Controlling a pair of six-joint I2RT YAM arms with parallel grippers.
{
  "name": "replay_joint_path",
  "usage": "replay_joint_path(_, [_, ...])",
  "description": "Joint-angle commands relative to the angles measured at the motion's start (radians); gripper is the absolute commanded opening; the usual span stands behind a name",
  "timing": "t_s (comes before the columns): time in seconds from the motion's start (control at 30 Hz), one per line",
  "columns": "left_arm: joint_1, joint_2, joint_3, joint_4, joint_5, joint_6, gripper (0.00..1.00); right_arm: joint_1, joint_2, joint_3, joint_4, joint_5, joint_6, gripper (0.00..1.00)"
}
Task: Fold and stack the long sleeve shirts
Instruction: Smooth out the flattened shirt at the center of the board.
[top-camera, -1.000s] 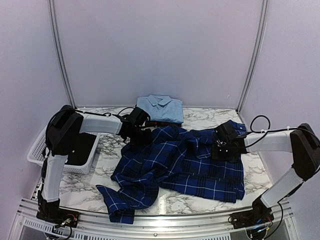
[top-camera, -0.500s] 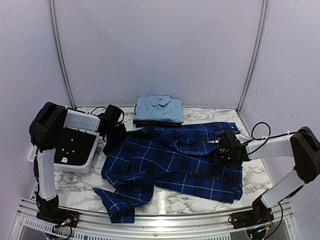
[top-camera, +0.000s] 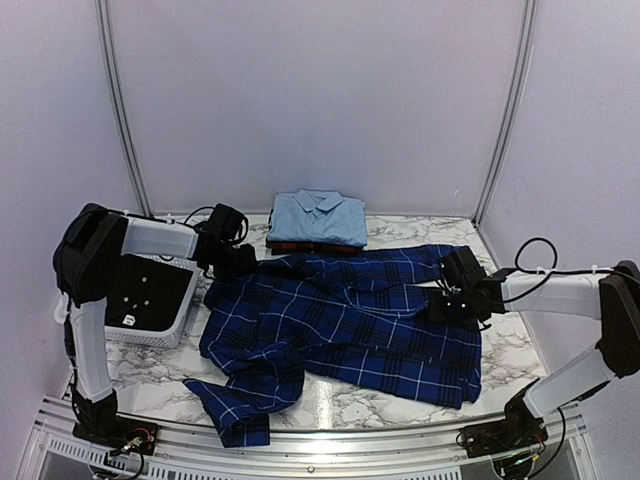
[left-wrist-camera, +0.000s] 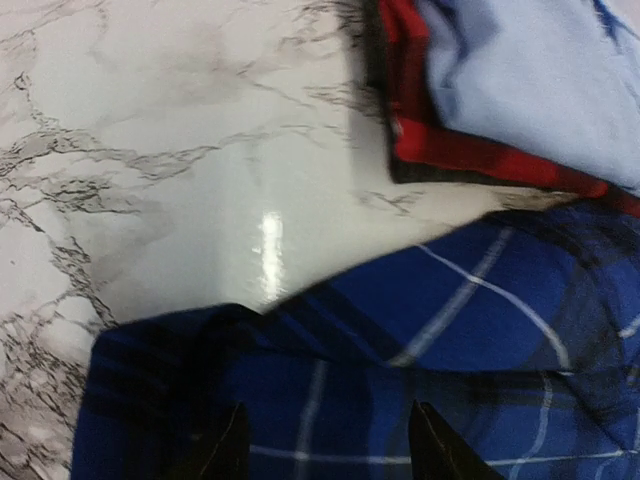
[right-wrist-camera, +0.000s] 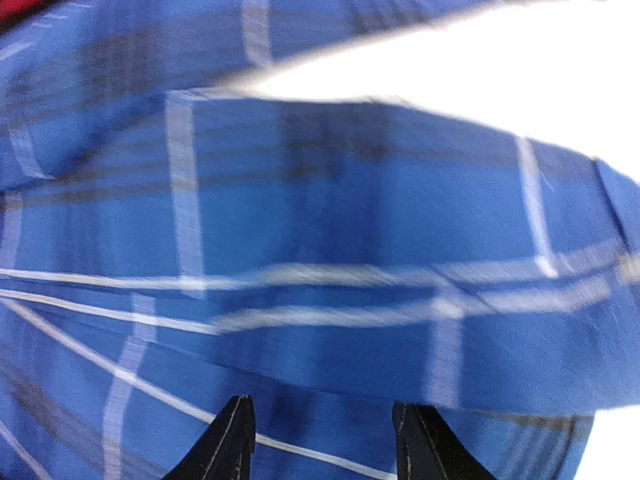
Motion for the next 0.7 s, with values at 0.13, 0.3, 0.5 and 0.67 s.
replay_joint_path(0.13, [-0.141, -0.212, -0.062, -0.061, 0.105, 0.077, 0.59, 0.069, 0.099, 0.110, 0.050, -0.063, -0.057, 0.44])
replay_joint_path(0.3, [-0.260, -0.227, -0.093, -0.103, 0.183, 0.088, 0.55, 0.072, 0.146, 0.113, 0.096, -0.098, -0.051, 0.51])
replay_joint_path(0.5, [-0.343, -0.165, -0.098, -0.103, 0.235, 0.085, 0.42, 0.011, 0.241, 0.158, 0.144, -0.104, -0.045, 0.56])
replay_joint_path(0.67, [-0.376, -0.140, -0.115, -0.103, 0.232, 0.080, 0.39, -0.046, 0.271, 0.196, 0.177, -0.135, -0.037, 0.52])
